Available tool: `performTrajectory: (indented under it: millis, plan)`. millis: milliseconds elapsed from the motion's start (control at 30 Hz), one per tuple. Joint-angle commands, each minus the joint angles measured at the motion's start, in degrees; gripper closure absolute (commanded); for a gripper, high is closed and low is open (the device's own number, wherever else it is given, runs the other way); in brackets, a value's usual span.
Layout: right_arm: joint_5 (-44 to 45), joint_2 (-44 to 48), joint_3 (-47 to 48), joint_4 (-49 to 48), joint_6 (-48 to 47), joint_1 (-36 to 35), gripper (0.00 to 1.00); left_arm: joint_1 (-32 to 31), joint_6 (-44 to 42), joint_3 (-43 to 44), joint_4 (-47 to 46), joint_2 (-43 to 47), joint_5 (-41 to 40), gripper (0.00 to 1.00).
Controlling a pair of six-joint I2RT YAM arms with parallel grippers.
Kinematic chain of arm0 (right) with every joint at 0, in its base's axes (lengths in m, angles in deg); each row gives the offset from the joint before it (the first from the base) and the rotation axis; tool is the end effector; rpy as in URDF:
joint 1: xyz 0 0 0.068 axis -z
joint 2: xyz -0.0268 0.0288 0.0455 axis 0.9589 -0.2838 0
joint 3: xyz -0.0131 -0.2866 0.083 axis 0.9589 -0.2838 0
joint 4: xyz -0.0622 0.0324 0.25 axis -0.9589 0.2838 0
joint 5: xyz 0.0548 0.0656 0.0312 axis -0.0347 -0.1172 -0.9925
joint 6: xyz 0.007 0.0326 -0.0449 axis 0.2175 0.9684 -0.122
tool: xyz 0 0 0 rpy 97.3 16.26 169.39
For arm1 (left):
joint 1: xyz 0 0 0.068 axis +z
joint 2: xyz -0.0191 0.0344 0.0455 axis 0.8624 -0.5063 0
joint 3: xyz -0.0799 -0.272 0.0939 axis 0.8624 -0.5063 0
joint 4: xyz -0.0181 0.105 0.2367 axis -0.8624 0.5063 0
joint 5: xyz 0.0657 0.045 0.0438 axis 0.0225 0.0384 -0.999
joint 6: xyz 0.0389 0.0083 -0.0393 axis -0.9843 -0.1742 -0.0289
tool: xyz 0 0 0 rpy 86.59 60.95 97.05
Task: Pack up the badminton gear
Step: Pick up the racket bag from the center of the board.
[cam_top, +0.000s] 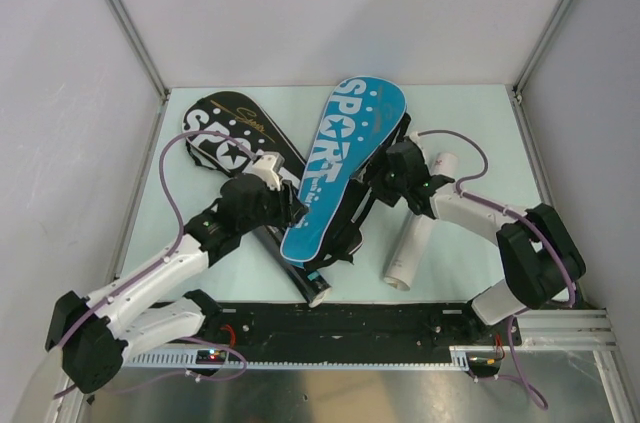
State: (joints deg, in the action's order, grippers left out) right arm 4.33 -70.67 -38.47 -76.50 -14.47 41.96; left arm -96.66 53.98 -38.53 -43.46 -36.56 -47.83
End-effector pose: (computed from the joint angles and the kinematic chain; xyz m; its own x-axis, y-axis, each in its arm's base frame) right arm 0.2768 0.1696 0.2373 -0.7245 0.5575 -0.4053 0.1958 0.7302 0.6545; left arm 0.1613 -0.1233 0.2804 -0.6278 -0.0927 -0.7728 0.3802 0.8298 -0.4084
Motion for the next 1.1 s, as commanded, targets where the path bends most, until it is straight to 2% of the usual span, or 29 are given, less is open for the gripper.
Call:
performTrajectory:
  millis: [0,400,600,933,1067]
  plan:
    - [-3.43,-1.48,-1.97,-8.37,2.27,-0.86,0.21,0.27,-0.33,-0.65,0.64,-1.27,-0.45,0.49]
    - [-1.49,-5.59,-4.1,-8.4,3.66,-2.6,0.25,0.27,-0.26,-1.2,0.84,-2.16,-1.5,0.5]
    - [-3.41,-8.39,-7.12,-15.11,5.11,-2.4,0.43,0.31,-0.14,-0.72,1.59,-2.65,-4.01,0.5]
    - [-3.77,-11.62,-7.81,-19.58,5.35,-2.53,0.38,0.58,0.97,-0.44,2.72,-2.52,-5.69,0.49]
    - [-5.03,-13.56,-7.99,-23.51,4.8,-1.6,0.45,0.97,1.03,0.06,3.34,-2.29,-5.87,0.49]
